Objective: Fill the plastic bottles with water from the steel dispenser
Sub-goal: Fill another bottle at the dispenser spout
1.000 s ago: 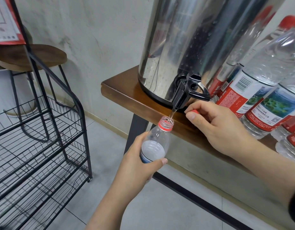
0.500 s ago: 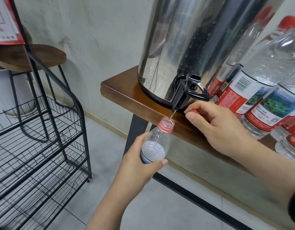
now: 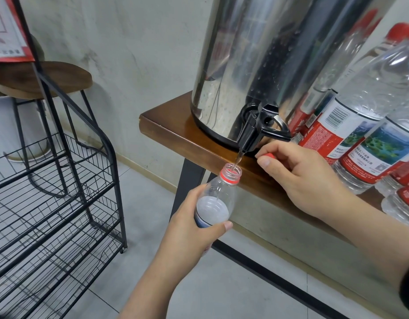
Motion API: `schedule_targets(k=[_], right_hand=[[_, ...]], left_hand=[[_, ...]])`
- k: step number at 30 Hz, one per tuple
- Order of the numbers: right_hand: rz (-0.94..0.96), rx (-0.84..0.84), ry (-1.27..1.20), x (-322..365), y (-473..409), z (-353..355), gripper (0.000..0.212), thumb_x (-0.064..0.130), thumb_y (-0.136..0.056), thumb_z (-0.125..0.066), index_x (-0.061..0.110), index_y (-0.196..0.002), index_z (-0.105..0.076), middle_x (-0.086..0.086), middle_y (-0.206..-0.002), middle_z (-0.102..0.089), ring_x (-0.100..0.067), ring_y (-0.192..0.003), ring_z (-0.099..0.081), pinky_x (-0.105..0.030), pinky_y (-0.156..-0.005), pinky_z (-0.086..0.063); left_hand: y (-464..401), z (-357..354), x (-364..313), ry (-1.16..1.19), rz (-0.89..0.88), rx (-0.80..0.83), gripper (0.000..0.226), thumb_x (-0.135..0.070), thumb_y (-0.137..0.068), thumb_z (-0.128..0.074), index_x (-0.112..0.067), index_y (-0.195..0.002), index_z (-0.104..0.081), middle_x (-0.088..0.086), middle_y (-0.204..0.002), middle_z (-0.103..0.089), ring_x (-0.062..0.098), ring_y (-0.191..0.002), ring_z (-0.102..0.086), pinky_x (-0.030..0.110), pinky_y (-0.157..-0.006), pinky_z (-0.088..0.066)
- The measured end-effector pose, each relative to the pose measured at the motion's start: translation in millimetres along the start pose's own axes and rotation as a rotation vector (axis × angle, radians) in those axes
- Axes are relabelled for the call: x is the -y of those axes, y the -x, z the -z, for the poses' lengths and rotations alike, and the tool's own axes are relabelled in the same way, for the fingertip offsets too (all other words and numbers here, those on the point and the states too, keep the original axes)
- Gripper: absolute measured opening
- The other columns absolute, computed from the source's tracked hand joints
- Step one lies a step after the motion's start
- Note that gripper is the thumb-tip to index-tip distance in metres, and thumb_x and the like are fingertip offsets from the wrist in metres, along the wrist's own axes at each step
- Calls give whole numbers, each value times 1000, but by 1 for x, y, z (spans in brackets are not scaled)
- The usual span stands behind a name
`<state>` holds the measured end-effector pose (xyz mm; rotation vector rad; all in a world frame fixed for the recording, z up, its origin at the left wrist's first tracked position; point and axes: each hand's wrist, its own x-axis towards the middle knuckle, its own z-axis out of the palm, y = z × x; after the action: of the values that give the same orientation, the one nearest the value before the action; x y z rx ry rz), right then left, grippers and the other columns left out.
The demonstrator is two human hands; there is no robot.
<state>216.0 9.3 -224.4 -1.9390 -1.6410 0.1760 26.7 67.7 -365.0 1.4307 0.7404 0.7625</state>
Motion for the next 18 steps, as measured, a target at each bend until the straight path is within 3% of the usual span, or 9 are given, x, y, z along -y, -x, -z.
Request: schedule_targets(k=[6,11,18], right_hand=[[2,2,-2,0,0,0,37,71,-80,-44,43,-93,-64,5,-85,-67,-13,-77,-61,-29,-70,-46],[18,-8,-19,-2,0,-2,37,71,-80,-45,42,-93,-64,3,-83,-67,-17,-74,-60,-30,-70,-46],[20,-13,-22,-3,-1,-2,36,72,-80,-45,44,-95,-63,4,-83,-67,-17,-74,-60,-31,-71,-46]], left_hand=[[-1,0,0,6,-4,2,68,-24,-79,-86,-55,-127,-48,-24,-119,-61,-10,-103,-59,5,-65,-50],[-1,0,2,10,-1,1,70,-25,-79,-87,-53,-130,-49,-22,-119,-63,5,-108,-63,7,-68,-51],[-1,0,2,-2,3,7,73,-27,-79,-86,-51,-134,-47,-21,-122,-62,5,-110,-62,6,-69,-50]])
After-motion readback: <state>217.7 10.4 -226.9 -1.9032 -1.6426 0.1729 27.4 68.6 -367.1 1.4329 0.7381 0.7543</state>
